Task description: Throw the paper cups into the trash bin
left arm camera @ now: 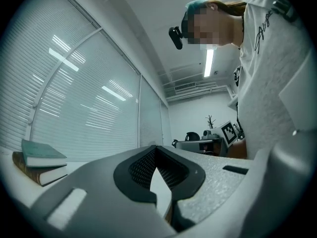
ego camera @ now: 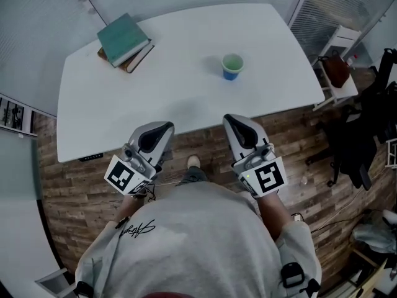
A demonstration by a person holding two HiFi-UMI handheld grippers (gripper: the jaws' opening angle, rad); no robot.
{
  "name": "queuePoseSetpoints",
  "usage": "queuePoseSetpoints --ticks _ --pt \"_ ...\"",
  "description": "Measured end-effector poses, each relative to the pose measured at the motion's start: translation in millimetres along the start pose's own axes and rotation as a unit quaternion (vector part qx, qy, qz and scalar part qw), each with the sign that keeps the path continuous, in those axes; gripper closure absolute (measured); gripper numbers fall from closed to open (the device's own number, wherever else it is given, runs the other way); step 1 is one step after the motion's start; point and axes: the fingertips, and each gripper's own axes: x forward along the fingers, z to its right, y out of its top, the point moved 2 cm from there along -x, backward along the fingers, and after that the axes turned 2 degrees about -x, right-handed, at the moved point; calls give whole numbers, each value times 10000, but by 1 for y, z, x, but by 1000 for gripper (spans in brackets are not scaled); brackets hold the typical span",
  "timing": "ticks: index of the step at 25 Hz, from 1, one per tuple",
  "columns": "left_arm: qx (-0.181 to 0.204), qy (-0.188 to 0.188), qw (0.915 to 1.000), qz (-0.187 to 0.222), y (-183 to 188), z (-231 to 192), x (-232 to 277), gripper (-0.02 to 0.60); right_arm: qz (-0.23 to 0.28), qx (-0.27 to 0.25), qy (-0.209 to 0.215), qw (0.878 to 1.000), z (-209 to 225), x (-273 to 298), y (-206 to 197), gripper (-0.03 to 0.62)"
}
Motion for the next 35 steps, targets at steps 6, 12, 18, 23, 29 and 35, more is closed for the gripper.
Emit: queuePoseSetpoints --ticks 6,12,18,23,29,35 --pt "-12 -192 9998 -18 0 -27 16 588 234 -199 -196 9993 18 24 8 588" --pt "-86 -351 9993 -42 -2 -60 29 588 37 -144 -480 9987 33 45 0 588" --pt "-184 -572 9982 -49 -8 -85 41 588 -3 -200 -796 9966 48 59 -5 588" --pt "-261 -747 9968 -89 -16 -103 51 588 -33 -200 -1065 9941 58 67 -10 588" --pt "-435 -928 9946 -184 -29 -108 71 588 -72 -187 -1398 9900 79 57 -15 588" --pt "-415 -860 9950 -305 -33 -107 90 588 -158 -101 -1339 9908 97 48 -23 586"
